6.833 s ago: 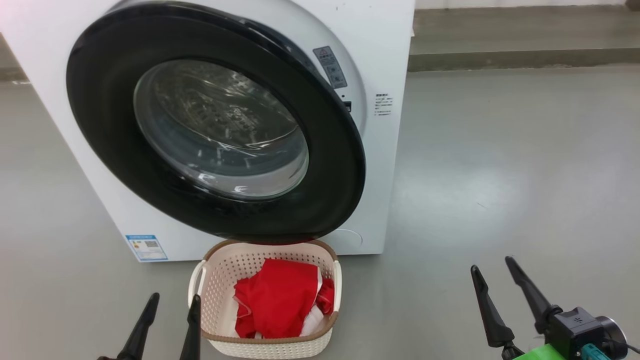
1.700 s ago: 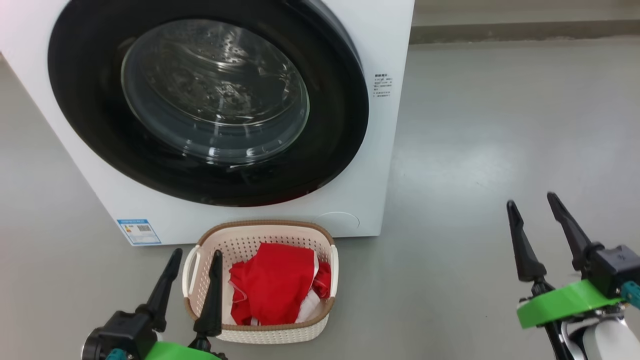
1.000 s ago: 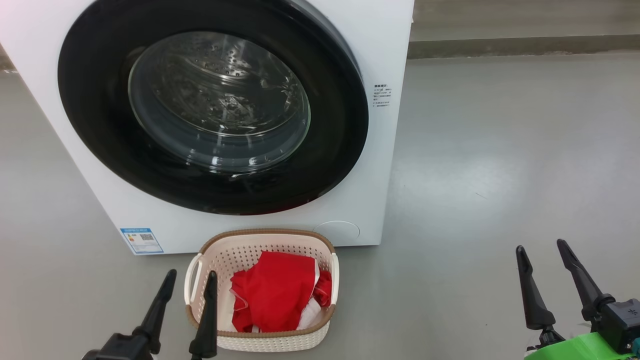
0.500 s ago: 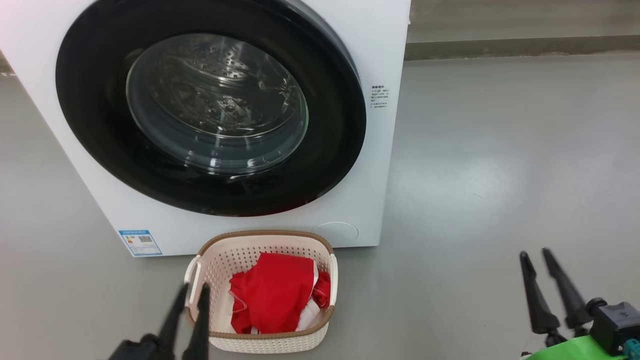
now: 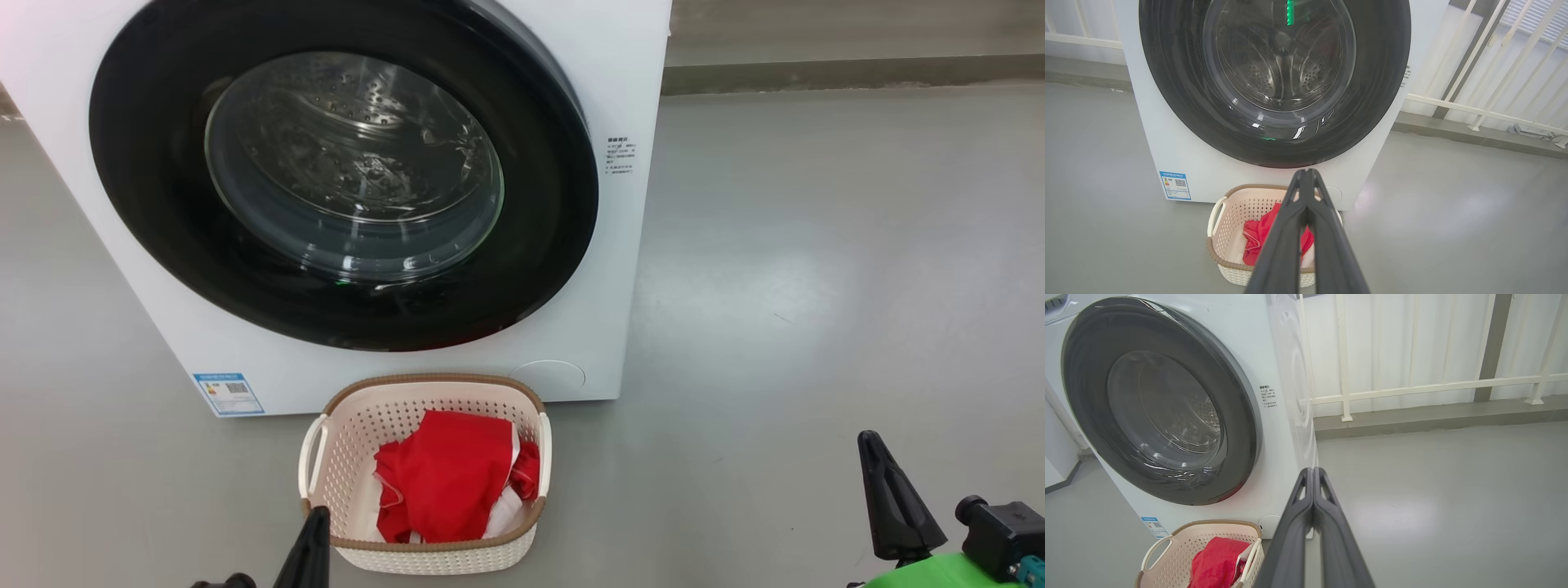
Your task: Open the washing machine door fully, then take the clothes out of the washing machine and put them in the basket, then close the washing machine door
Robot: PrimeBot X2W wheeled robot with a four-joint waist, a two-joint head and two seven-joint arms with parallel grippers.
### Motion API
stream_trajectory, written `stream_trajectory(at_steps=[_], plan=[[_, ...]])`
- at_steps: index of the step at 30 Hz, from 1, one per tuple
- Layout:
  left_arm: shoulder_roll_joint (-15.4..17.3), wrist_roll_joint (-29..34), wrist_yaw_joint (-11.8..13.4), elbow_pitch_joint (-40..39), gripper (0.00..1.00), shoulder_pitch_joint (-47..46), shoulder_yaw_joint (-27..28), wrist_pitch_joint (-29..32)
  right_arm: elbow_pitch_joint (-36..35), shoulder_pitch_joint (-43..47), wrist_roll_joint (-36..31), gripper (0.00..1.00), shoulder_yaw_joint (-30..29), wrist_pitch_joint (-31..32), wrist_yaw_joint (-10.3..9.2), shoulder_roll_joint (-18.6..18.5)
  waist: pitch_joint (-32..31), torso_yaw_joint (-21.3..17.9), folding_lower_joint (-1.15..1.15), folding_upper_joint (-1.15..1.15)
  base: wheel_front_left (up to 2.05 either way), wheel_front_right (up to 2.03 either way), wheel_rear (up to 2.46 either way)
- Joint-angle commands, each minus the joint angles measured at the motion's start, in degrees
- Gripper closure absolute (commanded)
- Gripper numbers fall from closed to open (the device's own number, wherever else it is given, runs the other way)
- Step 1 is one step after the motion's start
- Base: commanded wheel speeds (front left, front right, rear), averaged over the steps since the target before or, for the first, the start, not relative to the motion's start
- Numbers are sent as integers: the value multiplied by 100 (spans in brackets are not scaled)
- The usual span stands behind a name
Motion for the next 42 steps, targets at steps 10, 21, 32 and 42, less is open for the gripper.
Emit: stream_trajectory(at_steps=[10, 21, 32, 42], plan=[[13, -745, -67, -106, 100, -253, 165, 162, -69, -203, 777, 100, -1, 180, -3, -68, 35, 2, -2, 0, 0, 0, 0], [17, -1519, -116, -77, 100, -338, 275, 354, -6, -322, 1566, 100, -2, 381, -6, -76, 69, 5, -2, 0, 0, 0, 0], [20, -2225, -160, -49, 100, -416, 377, 532, 52, -431, 2287, 100, -4, 567, -7, -83, 100, 7, -2, 0, 0, 0, 0], [24, -2871, -201, -24, 100, -488, 471, 694, 105, -530, 2945, 100, -7, 736, -9, -90, 128, 10, -2, 0, 0, 0, 0]])
